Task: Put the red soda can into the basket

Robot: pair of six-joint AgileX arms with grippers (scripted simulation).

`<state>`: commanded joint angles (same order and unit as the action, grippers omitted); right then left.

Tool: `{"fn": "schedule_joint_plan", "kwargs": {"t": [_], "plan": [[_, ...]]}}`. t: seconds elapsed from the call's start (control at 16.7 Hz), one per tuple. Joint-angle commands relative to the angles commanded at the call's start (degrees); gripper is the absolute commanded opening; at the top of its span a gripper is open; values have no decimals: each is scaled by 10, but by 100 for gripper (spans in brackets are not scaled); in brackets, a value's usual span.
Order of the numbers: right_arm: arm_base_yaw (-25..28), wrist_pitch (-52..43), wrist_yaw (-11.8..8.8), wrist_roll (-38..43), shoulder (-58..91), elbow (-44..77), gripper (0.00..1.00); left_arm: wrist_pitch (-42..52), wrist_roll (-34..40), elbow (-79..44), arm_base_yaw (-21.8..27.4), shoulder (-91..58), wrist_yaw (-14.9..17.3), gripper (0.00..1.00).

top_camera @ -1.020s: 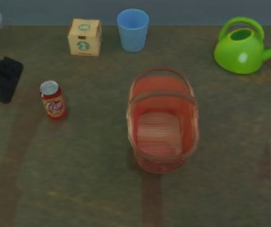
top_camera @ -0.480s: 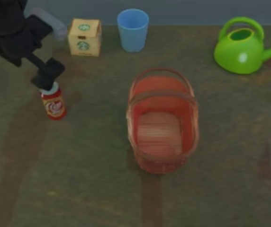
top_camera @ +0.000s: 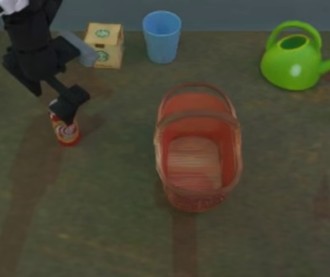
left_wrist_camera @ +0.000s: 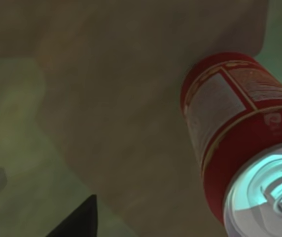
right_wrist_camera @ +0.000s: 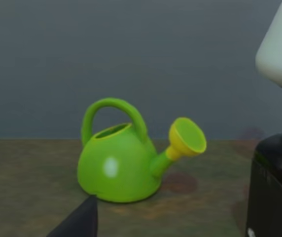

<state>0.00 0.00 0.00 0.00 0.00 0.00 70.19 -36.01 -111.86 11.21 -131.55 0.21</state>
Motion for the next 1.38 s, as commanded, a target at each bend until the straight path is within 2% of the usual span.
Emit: {"fn": "schedule_joint_plan", "kwargs": {"t": [0.24,0.6,0.84,1.38], "plan": [[0,0,0,0,0,0,100,-11,-1,10,-2,-1,0,100],[0,0,0,0,0,0,100,-95,-1,71,-1,-23,0,100],[0,0,0,0,0,0,100,-98,-1,73,-1,-24,0,100],[0,0,0,0,0,0,100,-98,-1,73,-1,-24,0,32]]}}
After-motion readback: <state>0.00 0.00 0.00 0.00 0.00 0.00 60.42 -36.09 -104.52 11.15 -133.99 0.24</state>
